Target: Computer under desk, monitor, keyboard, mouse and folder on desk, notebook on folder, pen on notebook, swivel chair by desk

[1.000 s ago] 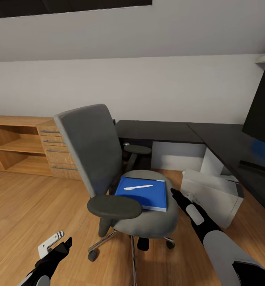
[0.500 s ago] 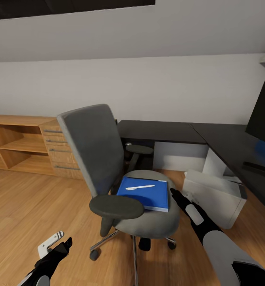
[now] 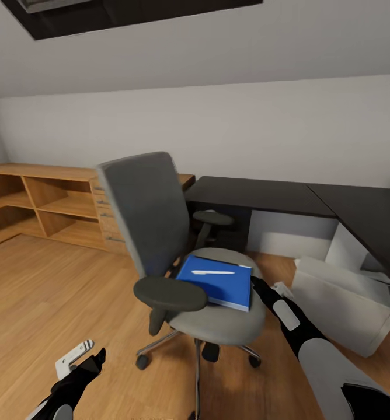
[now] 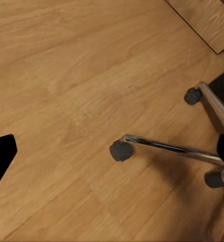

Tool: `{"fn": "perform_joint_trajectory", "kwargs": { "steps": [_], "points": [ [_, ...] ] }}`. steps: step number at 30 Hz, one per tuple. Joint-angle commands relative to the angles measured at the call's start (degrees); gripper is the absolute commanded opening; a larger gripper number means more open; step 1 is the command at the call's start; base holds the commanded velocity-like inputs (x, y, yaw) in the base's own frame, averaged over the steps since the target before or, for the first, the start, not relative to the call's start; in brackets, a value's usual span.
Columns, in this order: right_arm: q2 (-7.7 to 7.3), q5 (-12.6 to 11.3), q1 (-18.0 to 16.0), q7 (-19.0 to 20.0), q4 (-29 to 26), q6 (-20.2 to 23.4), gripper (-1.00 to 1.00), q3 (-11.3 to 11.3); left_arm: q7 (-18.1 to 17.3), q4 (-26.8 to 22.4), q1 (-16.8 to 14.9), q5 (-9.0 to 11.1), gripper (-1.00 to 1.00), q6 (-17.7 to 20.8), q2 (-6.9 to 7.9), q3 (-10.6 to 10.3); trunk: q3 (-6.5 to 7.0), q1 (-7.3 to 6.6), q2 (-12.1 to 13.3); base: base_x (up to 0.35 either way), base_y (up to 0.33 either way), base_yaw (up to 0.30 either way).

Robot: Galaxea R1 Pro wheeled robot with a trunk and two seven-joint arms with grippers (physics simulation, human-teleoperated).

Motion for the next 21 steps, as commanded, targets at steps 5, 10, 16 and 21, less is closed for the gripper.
{"fn": "perform_joint_trajectory", "kwargs": {
  "steps": [5, 10, 16, 21],
  "points": [
    [-0.03, -0.79, 0.03, 0.79, -0.16, 0.22, 1.0, -0.14, 0.3, -0.09, -0.02, 0.59, 1.0, 0.2, -0.05, 0.03, -0.05, 0.0, -0.02, 0.0, 0.0, 0.276],
    [-0.11, -0.79, 0.03, 1.49, -0.17, 0.21, 1.0, -0.11, 0.3, -0.09, -0.02, 0.67, 1.0, 0.2, -0.07, 0.01, -0.05, 0.0, -0.02, 0.0, 0.0, 0.276],
    [-0.01, -0.79, 0.02, 2.15, -0.17, 0.14, 1.0, -0.01, 0.38, -0.09, -0.01, 0.68, 1.0, 0.2, -0.11, -0.04, -0.05, 0.0, -0.02, 0.0, 0.0, 0.276],
    [-0.04, -0.71, 0.03, 2.21, -0.26, -0.01, 1.0, 0.15, 0.39, -0.01, -0.02, 0.76, 1.0, 0.2, -0.11, -0.06, -0.05, 0.0, -0.02, 0.0, 0.0, 0.098]
  ]
}}
